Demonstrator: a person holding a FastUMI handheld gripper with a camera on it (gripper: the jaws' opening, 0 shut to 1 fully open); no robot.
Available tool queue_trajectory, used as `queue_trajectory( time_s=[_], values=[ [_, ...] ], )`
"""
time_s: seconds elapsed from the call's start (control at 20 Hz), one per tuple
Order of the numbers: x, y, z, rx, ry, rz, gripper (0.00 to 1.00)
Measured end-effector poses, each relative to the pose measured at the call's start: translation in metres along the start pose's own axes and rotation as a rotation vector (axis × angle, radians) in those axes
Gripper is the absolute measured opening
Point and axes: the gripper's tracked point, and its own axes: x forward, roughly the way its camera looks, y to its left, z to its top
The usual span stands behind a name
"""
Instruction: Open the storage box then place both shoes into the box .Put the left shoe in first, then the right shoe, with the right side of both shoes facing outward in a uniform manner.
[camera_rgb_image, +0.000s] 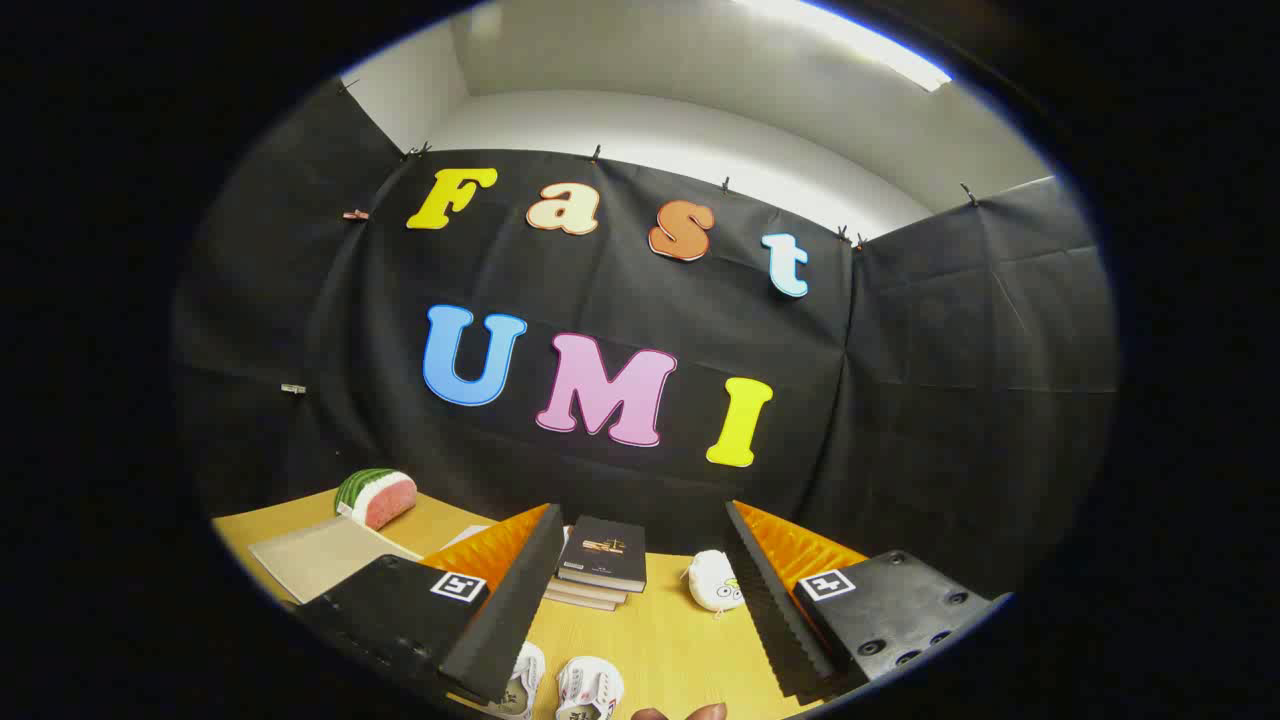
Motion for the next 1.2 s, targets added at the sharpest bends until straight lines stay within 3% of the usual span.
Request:
queue_trajectory(
  time_s=[0.4,0.85,1.0,1.2],
  values=[
    [-0.001,-0.008,-0.008,0.003,0.015,-0.060,0.97],
    [0.000,0.014,0.003,-0.013,-0.002,-0.004,0.97],
    [0.002,0.030,-0.003,-0.004,0.025,0.054,0.97],
    [0.005,0.080,-0.038,0.128,0.168,0.251,0.97]
  ],
)
